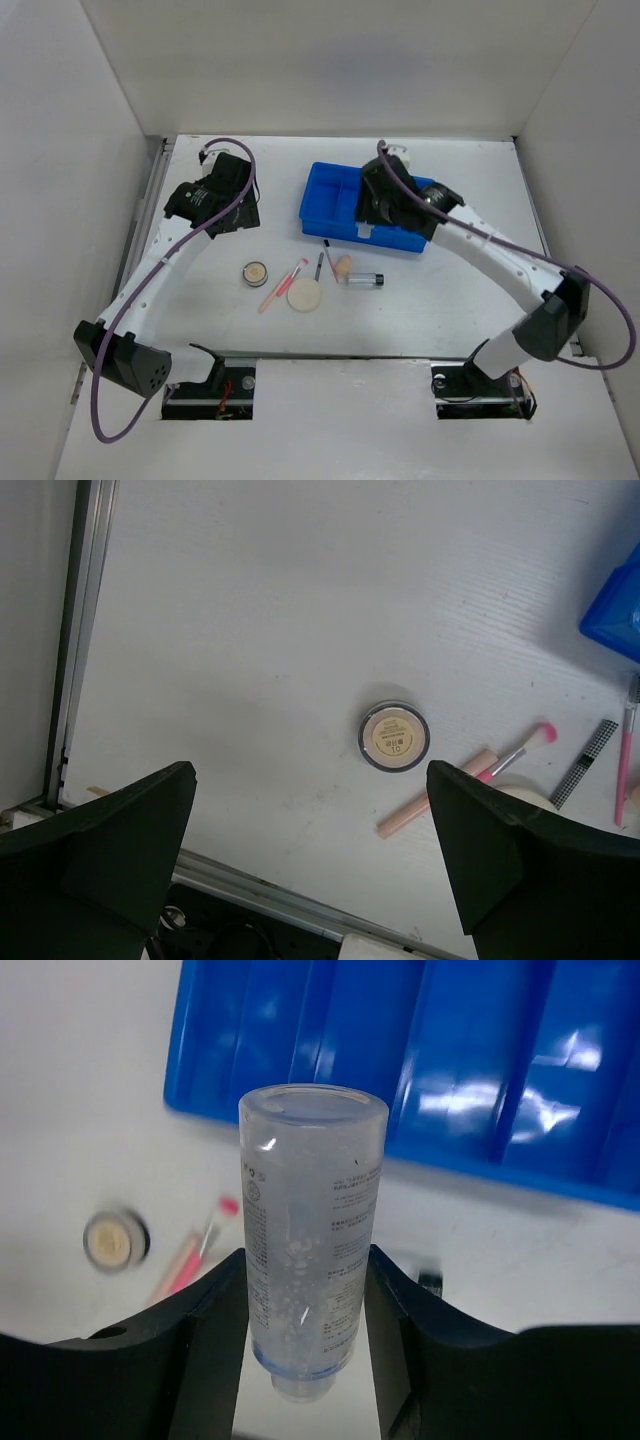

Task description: Organize the makeup

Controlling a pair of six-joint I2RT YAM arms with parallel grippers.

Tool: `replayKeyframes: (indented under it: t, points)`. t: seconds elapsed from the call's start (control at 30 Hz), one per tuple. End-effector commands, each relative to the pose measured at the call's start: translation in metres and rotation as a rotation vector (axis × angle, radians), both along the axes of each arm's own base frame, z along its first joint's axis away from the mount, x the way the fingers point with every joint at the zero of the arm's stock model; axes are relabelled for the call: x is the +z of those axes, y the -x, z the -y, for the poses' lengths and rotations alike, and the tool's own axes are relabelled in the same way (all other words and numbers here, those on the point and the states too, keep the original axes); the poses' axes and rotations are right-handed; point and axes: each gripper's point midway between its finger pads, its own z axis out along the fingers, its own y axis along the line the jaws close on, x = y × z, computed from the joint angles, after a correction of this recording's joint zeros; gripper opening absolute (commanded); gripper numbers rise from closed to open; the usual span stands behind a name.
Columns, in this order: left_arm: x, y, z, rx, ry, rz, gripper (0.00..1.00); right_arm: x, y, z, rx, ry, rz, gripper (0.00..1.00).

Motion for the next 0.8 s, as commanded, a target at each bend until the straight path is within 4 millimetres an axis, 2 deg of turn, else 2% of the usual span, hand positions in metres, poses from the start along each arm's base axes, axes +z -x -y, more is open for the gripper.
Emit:
replayKeyframes:
  t: [0.0, 0.03, 0.1, 0.13, 0.2, 0.23, 0.27, 0.3, 0.4, 0.47, 0.53, 0.57, 0.6, 0.63, 0.7, 0.73, 0.77]
  points:
    - [0.001, 0.008, -0.005, 0.01, -0.012, -0.006, 1.0, 0.024, -0.062, 0.007, -0.057, -0.003, 0.099, 0.24]
    - [-0.003, 0.009, -0.005, 0.01, -0.019, -0.023, 1.0, 0.008, -0.08, 0.005, -0.072, 0.013, 0.067, 0.24]
    - [0.001, 0.008, -0.005, 0.01, -0.014, -0.012, 1.0, 0.004, -0.11, 0.01, -0.095, -0.003, 0.049, 0.24]
    - [0.002, 0.006, -0.004, 0.01, -0.014, -0.012, 1.0, -0.001, -0.129, 0.003, -0.1, -0.012, 0.042, 0.24]
    - [0.002, 0.006, -0.004, 0.01, -0.014, -0.012, 1.0, -0.008, -0.148, -0.001, -0.094, -0.021, 0.032, 0.24]
    - [0.002, 0.006, -0.004, 0.01, -0.014, -0.012, 1.0, 0.0, -0.159, -0.002, -0.103, -0.031, 0.047, 0.24]
    - [0.001, 0.007, -0.005, 0.01, -0.018, -0.02, 1.0, -0.025, -0.164, -0.005, -0.097, 0.009, 0.0, 0.24]
    - [0.002, 0.007, -0.006, 0.015, -0.025, -0.017, 1.0, -0.021, -0.172, -0.01, -0.097, -0.001, 0.015, 0.24]
    - [0.004, 0.008, -0.007, 0.015, -0.025, -0.017, 1.0, -0.055, -0.182, -0.01, -0.106, 0.036, -0.04, 0.28]
    - [0.003, 0.01, -0.007, 0.015, -0.029, -0.025, 1.0, -0.06, -0.186, -0.013, -0.112, 0.032, -0.045, 0.3]
    - [0.003, 0.01, -0.007, 0.015, -0.029, -0.025, 1.0, -0.073, -0.187, -0.014, -0.119, 0.037, -0.066, 0.45]
    - [0.003, 0.01, -0.007, 0.015, -0.029, -0.025, 1.0, -0.073, -0.187, -0.014, -0.119, 0.037, -0.066, 0.56]
    - [0.003, 0.01, -0.007, 0.015, -0.029, -0.025, 1.0, -0.068, -0.187, -0.014, -0.127, 0.025, -0.06, 0.73]
    - [0.004, 0.008, -0.006, 0.015, -0.029, -0.025, 1.0, -0.061, -0.187, -0.014, -0.127, 0.018, -0.05, 0.79]
    - [0.003, 0.01, -0.007, 0.015, -0.033, -0.034, 1.0, -0.058, -0.179, -0.006, -0.148, 0.024, -0.051, 0.81]
    - [0.001, 0.008, -0.007, 0.015, -0.037, -0.042, 1.0, -0.03, -0.178, -0.003, -0.157, -0.008, 0.01, 0.81]
    - [0.004, 0.007, -0.006, 0.015, -0.033, -0.034, 1.0, -0.022, -0.173, 0.0, -0.157, -0.018, 0.024, 0.81]
